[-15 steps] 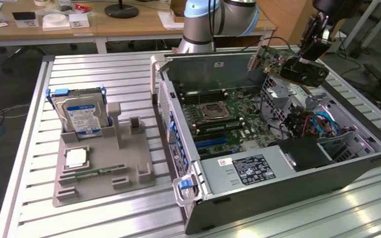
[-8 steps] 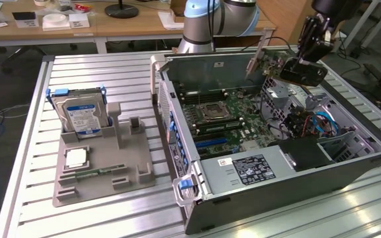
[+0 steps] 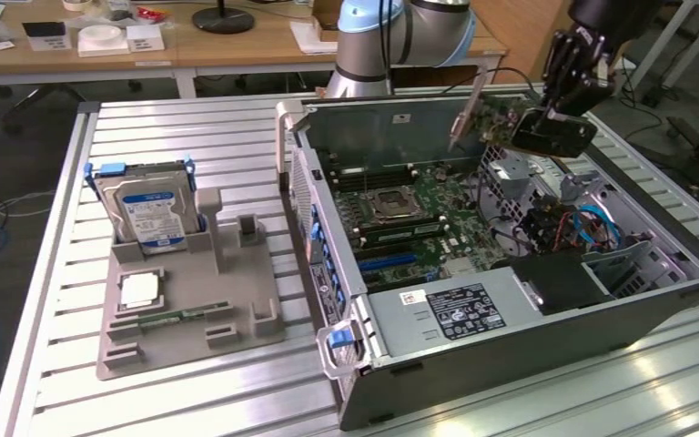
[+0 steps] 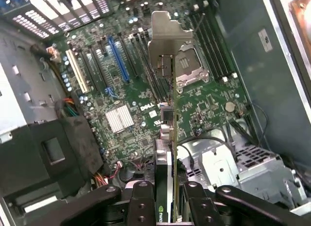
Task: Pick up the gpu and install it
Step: 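Insert the gpu into the slot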
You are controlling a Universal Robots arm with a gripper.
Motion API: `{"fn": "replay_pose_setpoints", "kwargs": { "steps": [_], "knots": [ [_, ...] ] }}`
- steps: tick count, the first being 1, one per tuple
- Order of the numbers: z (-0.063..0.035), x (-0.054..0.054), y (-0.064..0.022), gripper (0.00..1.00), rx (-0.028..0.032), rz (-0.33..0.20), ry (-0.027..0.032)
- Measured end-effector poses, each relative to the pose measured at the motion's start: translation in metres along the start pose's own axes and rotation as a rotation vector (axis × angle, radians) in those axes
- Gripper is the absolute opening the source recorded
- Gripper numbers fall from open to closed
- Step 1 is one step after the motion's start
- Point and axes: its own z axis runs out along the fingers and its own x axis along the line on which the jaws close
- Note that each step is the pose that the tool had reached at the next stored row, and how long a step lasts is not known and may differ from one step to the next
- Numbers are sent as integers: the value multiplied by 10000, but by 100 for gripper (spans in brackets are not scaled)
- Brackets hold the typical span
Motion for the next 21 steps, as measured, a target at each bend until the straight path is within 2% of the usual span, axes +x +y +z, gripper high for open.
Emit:
{"fn": "replay_pose_setpoints", "kwargs": {
  "steps": [11,16,21],
  "knots": [
    [36,-5,1,27,-22,-1661,80],
    [45,-8,6,27,-18,-1986,93],
    [46,-8,6,27,-15,-2013,98]
  ]
}}
